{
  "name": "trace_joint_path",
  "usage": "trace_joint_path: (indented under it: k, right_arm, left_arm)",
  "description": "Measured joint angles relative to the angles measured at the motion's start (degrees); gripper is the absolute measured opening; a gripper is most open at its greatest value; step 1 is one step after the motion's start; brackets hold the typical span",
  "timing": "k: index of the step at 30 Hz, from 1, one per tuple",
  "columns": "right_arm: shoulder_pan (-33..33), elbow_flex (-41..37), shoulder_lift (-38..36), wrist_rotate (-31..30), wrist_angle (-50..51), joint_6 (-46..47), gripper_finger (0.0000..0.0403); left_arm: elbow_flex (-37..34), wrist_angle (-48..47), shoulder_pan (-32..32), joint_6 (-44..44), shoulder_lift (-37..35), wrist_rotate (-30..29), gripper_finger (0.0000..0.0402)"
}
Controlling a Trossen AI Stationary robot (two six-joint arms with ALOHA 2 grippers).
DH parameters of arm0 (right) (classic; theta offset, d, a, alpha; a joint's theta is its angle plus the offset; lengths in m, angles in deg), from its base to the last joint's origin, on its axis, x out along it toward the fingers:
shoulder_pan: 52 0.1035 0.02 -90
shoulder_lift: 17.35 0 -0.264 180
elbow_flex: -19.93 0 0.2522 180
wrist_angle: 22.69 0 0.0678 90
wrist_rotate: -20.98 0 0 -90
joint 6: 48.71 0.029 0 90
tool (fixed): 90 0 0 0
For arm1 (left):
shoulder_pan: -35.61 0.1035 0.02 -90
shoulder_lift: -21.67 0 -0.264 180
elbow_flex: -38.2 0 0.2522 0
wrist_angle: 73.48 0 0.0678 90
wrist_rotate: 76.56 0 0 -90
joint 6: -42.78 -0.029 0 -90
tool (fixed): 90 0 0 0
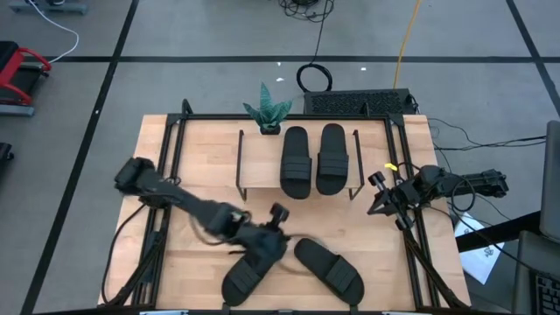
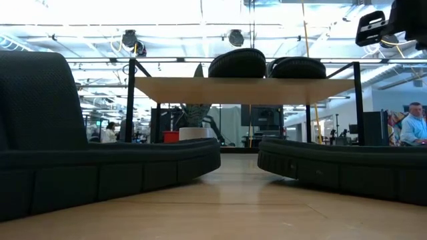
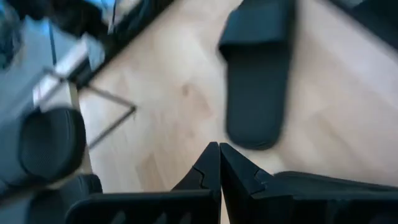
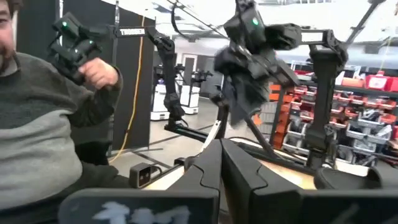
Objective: Pick and place slides into the shelf
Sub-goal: Put the right slide under the shelf
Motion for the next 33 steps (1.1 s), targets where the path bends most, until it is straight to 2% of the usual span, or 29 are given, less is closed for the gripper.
trace_joint_path:
  k: [3, 6, 8, 11, 16, 21, 28, 33]
  right_arm:
    - [0.00, 0.00, 0.02, -0.13, 0.02, -1.14, 0.0000]
    - [0.00, 0.00, 0.02, -1.85, 0.00, -1.44, 0.0000]
    - [-0.02, 0.00, 0.02, -5.97, 0.04, -1.29, 0.0000]
    - [-0.02, 0.00, 0.02, -12.00, 0.07, -1.03, 0.0000]
    - [-0.02, 1.59, -0.03, -12.17, 2.88, -0.11, 0.0000]
    - [-0.02, 2.43, 0.00, -12.18, 8.80, -3.03, 0.0000]
    - [-0.02, 2.54, -0.03, -11.68, 9.29, -4.33, 0.0000]
    - [-0.02, 2.56, -0.03, -10.43, 9.67, -3.76, 0.0000]
  left_arm:
    - [-2.39, 0.84, -2.16, -2.87, -4.45, -1.55, 0.0000]
    - [-8.86, 5.75, -1.69, -5.38, -10.78, -3.08, 0.0000]
    - [-15.15, 12.32, -0.22, -7.56, -16.09, -2.59, 0.0000]
    - [-25.80, 23.71, 3.28, -9.81, -24.89, 1.59, 0.0000]
    - [-44.36, 43.13, 8.90, -6.54, -39.40, 3.43, 0.0000]
    - [-59.27, 55.48, 8.12, -2.94, -50.10, 0.65, 0.0000]
    - [-73.40, 62.38, 4.22, 2.12, -57.53, -7.36, 0.0000]
    - [-78.88, 63.00, 4.06, 4.62, -60.05, -8.16, 0.0000]
